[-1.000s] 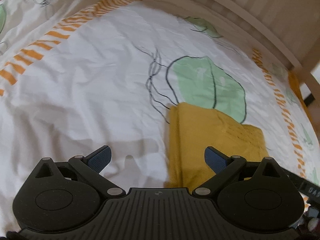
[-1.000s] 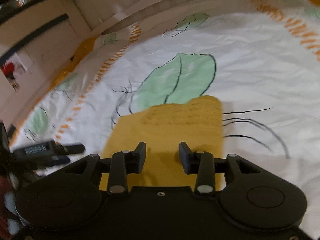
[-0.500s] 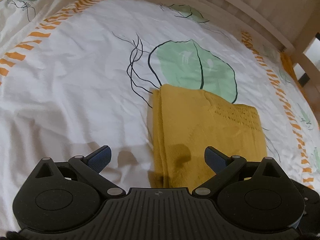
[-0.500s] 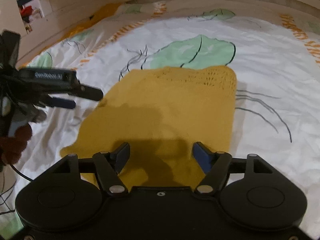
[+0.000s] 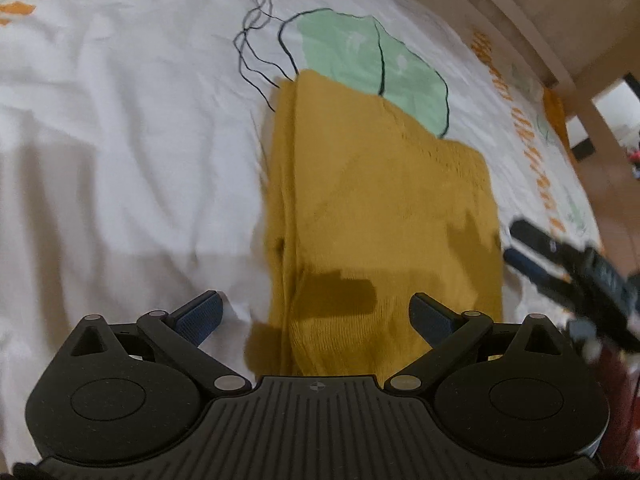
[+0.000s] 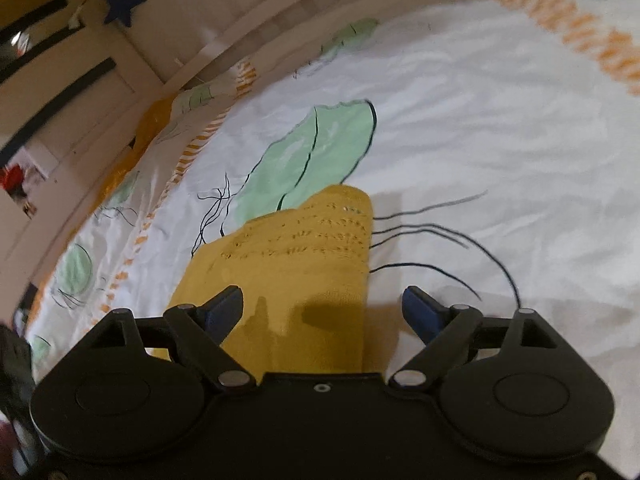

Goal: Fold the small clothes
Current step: 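Close the left gripper on the folded sweater edge, then lift the sweater edge with the left gripper and fold it over the stack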

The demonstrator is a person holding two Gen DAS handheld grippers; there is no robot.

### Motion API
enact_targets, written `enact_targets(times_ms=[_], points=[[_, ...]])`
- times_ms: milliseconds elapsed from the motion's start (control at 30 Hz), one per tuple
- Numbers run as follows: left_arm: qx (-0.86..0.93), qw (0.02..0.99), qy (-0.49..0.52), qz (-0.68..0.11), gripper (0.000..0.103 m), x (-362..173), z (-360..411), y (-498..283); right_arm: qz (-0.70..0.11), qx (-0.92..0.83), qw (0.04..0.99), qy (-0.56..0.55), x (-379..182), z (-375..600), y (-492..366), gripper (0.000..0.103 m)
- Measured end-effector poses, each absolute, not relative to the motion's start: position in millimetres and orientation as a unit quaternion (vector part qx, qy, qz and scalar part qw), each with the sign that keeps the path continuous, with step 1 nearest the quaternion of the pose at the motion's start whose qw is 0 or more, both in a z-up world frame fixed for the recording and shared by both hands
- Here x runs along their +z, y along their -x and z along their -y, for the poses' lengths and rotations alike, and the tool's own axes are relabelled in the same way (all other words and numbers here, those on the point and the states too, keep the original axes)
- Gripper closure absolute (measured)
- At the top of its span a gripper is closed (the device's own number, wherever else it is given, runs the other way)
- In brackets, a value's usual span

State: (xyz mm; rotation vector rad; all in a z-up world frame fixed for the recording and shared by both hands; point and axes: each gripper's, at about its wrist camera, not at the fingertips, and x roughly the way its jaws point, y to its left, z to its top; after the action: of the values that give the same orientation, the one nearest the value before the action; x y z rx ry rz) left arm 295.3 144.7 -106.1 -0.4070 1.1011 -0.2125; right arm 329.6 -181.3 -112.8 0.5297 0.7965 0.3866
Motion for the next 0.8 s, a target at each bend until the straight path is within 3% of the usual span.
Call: enact_targets(times_ms=[533, 567, 600, 633, 667, 700, 800], points=[[-0.191, 0.809, 0.243, -0.500, 0.003, -123, -120, -304, -0.396, 0.282, 0.813, -0.319, -142, 166, -380, 0.001], [-0.196, 0.809, 0.252, -0.494, 0.012, -123, -119, -305, -0.397, 0.283, 0.812, -0.319, -142, 165, -382, 0.001], [-0.201, 0.808, 0.259, -0.490, 0.035, -124, -119, -306, -0.399, 0.285, 0.812, -0.317, -140, 164, -382, 0.006], [-0.199, 0.806, 0.263, -0.492, 0.048, -126, -120, -306, -0.402, 0.285, 0.812, -0.314, -140, 165, -382, 0.033], [-0.191, 0.803, 0.265, -0.498, 0.069, -127, -120, -307, -0.412, 0.281, 0.809, -0.310, -141, 165, -382, 0.050], [-0.187, 0.799, 0.269, -0.505, 0.080, -128, -122, -308, -0.428, 0.274, 0.804, -0.310, -143, 165, -382, 0.060], [-0.201, 0.779, 0.312, -0.505, 0.086, -126, -131, -304, -0.428, 0.269, 0.802, -0.317, -135, 168, -374, 0.061]])
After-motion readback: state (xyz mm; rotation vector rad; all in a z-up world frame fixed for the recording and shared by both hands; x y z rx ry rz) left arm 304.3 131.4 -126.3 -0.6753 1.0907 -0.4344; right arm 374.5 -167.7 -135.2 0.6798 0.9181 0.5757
